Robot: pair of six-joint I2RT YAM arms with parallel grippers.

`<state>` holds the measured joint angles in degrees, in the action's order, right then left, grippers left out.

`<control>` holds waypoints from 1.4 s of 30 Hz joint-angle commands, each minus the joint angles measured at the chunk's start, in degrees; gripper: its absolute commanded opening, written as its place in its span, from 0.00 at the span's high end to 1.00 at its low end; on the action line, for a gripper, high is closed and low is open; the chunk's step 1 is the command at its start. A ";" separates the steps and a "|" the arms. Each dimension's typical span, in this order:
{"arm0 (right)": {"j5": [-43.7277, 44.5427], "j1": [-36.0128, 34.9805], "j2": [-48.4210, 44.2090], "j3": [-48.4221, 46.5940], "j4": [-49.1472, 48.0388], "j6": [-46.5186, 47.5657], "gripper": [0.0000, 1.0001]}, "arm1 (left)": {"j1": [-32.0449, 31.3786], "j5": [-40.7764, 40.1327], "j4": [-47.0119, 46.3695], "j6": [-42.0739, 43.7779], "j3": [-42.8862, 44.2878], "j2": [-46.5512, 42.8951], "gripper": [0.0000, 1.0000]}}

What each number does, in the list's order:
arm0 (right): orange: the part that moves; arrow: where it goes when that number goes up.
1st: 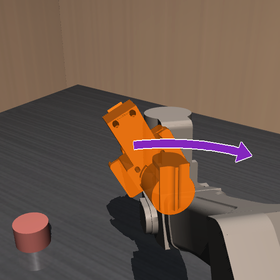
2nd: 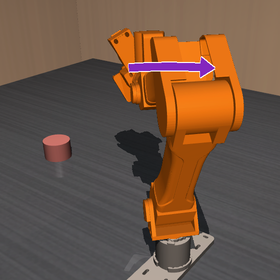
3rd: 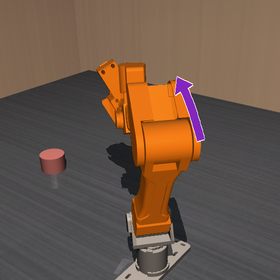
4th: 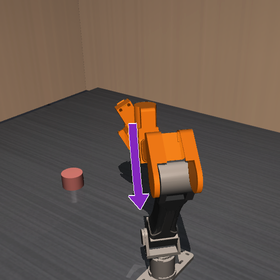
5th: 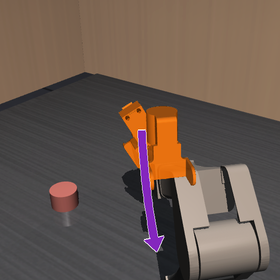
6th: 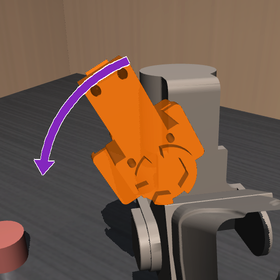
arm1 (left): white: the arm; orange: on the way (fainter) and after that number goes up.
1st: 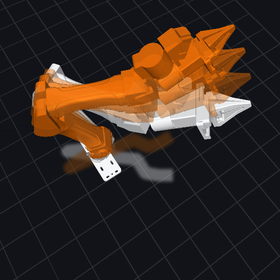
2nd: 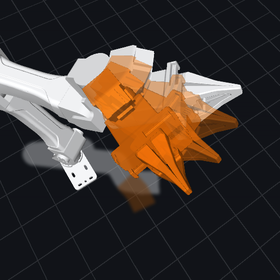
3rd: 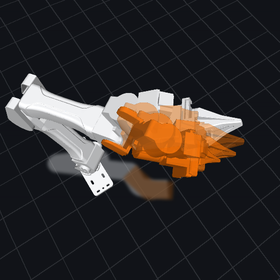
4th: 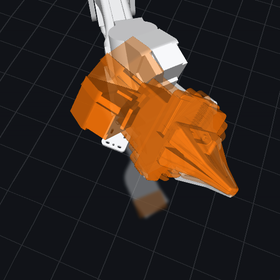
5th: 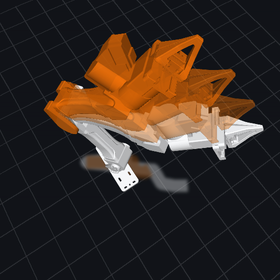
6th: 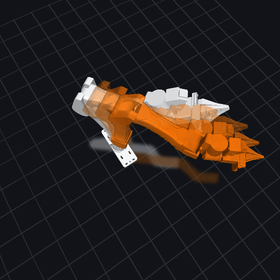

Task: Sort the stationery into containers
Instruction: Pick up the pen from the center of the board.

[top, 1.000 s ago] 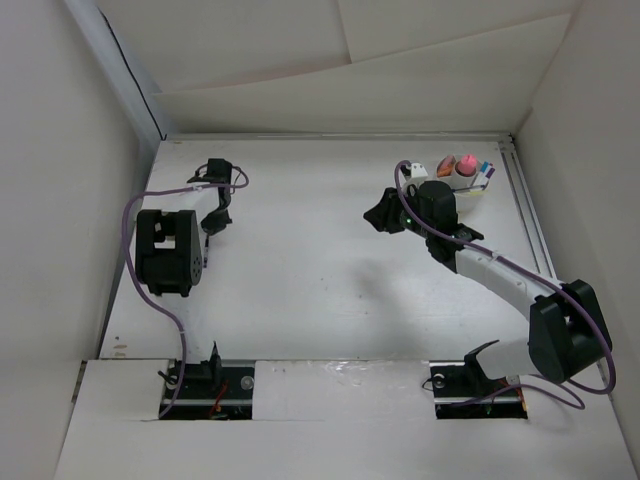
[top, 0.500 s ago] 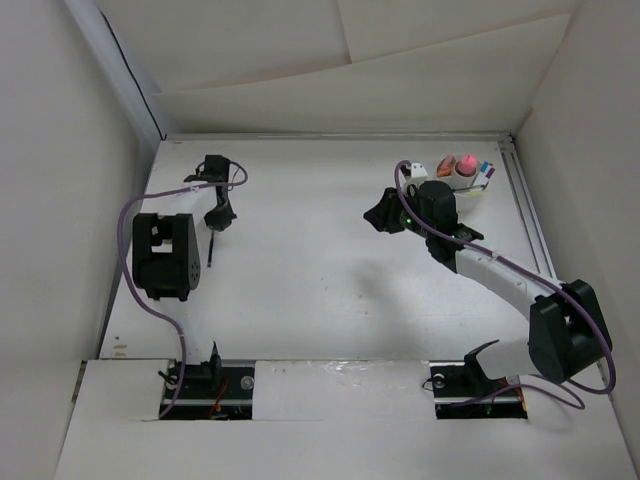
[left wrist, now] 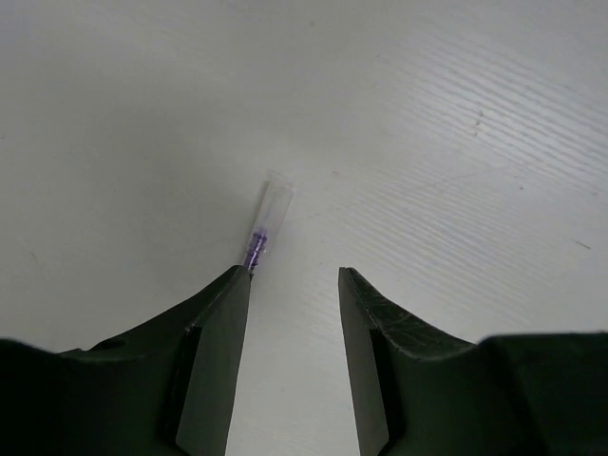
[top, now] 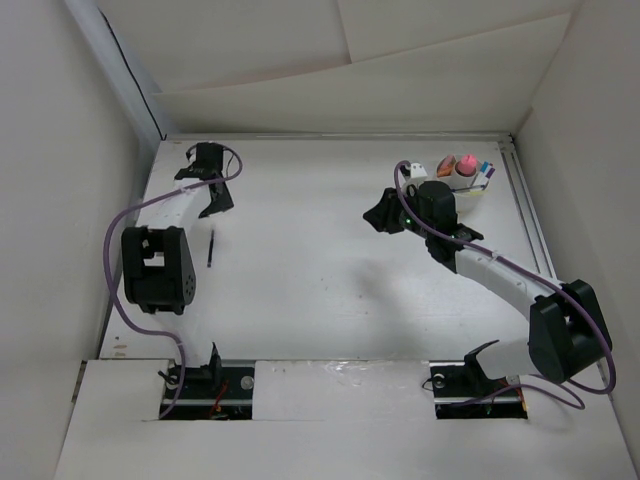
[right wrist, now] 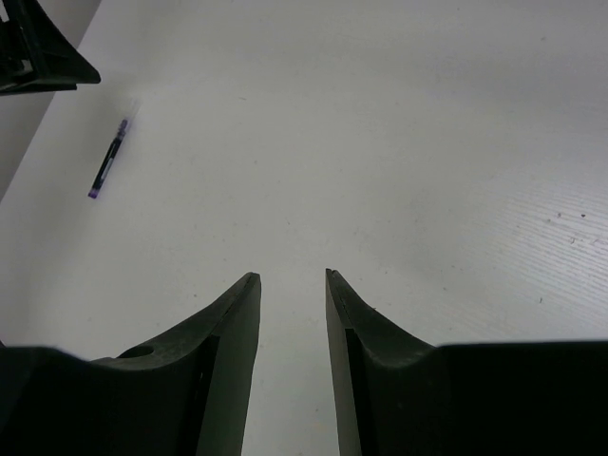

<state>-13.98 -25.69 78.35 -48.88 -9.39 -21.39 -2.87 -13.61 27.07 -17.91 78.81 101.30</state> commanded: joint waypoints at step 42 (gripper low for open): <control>-4.83 -0.76 -2.23 -0.60 -2.13 1.88 0.47 | 0.06 10.60 -2.98 -3.53 -3.48 -1.00 1.00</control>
<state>-15.81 -25.98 78.28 -48.88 -9.37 -20.78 -2.52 -9.85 26.63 -18.92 76.64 108.38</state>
